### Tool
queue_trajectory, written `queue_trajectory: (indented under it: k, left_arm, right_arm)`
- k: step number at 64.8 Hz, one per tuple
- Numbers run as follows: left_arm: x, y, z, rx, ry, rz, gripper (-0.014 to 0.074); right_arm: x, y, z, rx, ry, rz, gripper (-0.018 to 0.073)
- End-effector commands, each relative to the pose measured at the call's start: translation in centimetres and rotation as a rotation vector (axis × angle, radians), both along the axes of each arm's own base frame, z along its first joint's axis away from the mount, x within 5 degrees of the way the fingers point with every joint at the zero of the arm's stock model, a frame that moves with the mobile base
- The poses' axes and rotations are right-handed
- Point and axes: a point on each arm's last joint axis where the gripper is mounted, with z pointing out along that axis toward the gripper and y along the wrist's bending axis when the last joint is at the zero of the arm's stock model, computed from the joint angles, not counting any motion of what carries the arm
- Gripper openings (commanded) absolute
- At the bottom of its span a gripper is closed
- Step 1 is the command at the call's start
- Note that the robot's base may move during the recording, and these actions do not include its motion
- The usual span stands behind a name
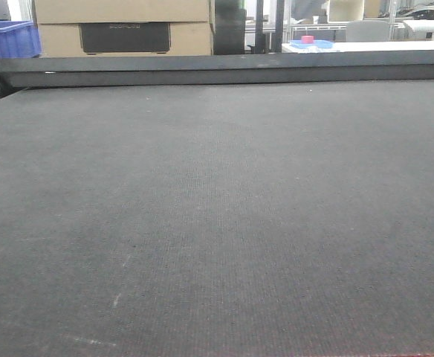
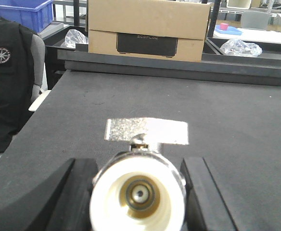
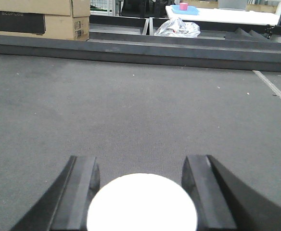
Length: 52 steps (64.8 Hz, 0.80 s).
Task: Place valve from conveyor to right shelf box
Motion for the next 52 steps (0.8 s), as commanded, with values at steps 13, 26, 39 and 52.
queue_trajectory:
  k: [13,26,39,52]
  left_arm:
    - [-0.26,-0.02,0.81,-0.003,-0.077,0.0,-0.0111]
    - [-0.26,-0.02,0.81,-0.003,-0.077,0.0,-0.0111]
    - [-0.26,-0.02,0.81,-0.003,-0.077,0.0,-0.0111]
    - [-0.26,-0.02,0.81,-0.003,-0.077,0.0,-0.0111]
  right_arm:
    - [-0.2,-0.04,1.06,-0.015,-0.095,-0.005,-0.016]
    - [-0.25,-0.03,1.07,-0.015,-0.098,-0.005,-0.016]
    - [-0.25,-0.03,1.07,-0.015,-0.098,-0.005,-0.016]
    - [-0.25,-0.03,1.07,-0.015,-0.098,-0.005,-0.016]
